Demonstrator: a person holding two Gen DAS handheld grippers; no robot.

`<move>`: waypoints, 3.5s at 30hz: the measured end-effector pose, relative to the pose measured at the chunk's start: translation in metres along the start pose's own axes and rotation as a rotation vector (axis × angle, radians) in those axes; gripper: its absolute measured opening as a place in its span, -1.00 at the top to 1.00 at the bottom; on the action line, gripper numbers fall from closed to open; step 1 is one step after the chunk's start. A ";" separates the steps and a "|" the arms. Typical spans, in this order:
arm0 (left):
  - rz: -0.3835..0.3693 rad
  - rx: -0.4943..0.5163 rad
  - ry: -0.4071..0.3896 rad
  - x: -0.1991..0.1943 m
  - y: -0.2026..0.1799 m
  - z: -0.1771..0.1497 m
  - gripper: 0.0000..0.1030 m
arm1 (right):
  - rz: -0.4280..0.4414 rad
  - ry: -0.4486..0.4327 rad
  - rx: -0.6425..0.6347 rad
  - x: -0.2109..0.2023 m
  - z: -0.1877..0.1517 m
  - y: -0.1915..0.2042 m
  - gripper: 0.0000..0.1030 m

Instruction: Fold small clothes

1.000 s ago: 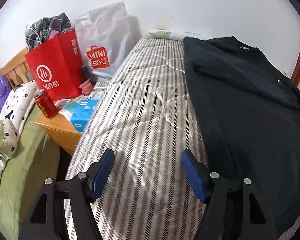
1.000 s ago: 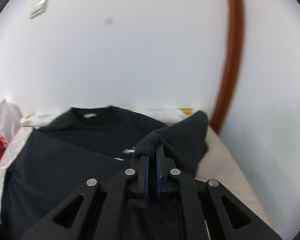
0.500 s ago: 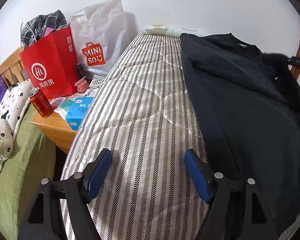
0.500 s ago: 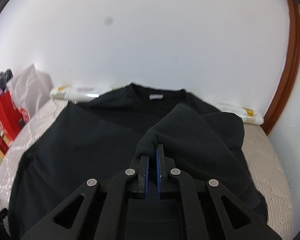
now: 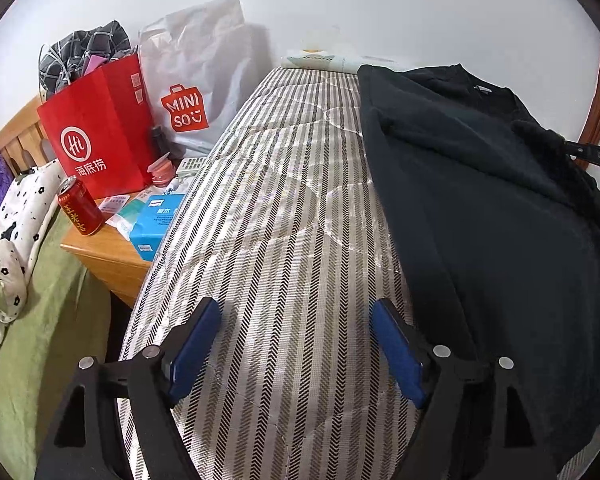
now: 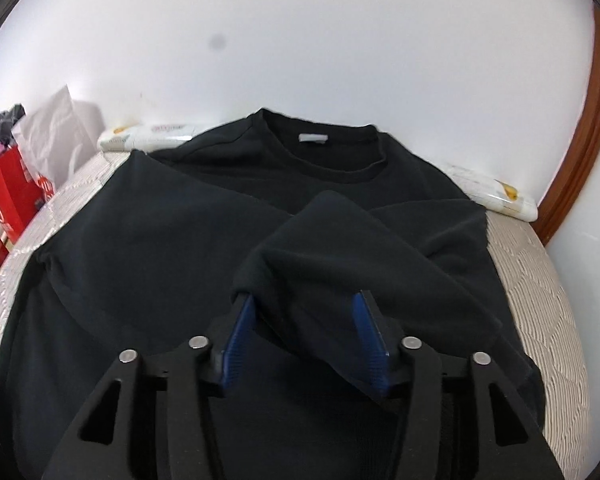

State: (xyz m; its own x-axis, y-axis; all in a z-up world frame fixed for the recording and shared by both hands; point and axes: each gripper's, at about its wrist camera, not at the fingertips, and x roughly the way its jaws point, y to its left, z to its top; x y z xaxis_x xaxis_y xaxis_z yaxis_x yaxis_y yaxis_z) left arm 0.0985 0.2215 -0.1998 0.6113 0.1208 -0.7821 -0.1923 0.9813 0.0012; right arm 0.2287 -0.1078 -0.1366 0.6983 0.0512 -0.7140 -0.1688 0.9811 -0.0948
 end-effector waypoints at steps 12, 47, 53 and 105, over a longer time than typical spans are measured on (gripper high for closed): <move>0.001 0.001 0.001 0.000 -0.001 0.000 -0.52 | -0.119 -0.024 0.181 -0.036 -0.029 -0.096 -0.08; 0.010 0.003 0.011 0.003 -0.003 -0.002 -0.66 | -0.096 0.026 0.200 0.005 -0.054 -0.154 0.41; 0.012 0.000 0.014 0.004 -0.001 -0.003 -0.69 | -0.054 0.034 0.195 -0.004 -0.055 -0.144 0.86; -0.406 -0.005 0.118 0.092 -0.168 0.153 0.71 | 0.131 0.059 0.251 -0.012 -0.071 -0.150 0.12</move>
State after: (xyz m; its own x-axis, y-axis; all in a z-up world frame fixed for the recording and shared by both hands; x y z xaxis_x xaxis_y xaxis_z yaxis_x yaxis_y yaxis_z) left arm 0.3044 0.0908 -0.1771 0.5460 -0.2935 -0.7847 0.0422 0.9451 -0.3241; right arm 0.1959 -0.2684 -0.1628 0.6388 0.1769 -0.7488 -0.0720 0.9827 0.1708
